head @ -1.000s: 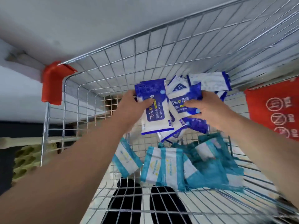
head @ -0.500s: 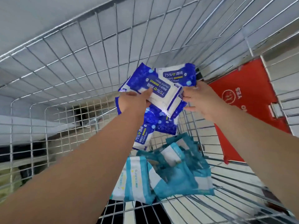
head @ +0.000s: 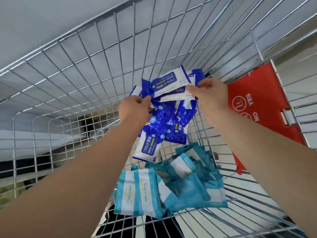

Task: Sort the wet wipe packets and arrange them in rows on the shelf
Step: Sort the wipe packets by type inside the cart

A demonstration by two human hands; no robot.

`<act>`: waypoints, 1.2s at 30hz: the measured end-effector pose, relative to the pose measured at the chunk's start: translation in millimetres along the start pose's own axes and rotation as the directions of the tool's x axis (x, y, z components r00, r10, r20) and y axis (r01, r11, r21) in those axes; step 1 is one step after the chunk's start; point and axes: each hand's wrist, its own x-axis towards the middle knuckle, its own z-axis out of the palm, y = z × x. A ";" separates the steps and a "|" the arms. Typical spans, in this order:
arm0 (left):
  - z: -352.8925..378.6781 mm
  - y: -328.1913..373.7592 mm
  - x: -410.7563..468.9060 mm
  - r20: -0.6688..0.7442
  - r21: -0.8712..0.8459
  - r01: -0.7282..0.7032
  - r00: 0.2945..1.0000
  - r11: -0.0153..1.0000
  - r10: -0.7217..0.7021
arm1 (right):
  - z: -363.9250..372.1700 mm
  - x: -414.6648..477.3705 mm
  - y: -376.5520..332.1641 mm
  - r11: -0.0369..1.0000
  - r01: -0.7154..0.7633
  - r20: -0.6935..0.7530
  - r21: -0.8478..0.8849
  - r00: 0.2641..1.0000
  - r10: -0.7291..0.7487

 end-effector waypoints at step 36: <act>-161.6 -170.7 -48.6 0.439 0.177 0.266 0.841 0.948 -0.317 | 117.5 -178.4 70.5 0.689 0.488 0.820 -0.536 0.496 0.286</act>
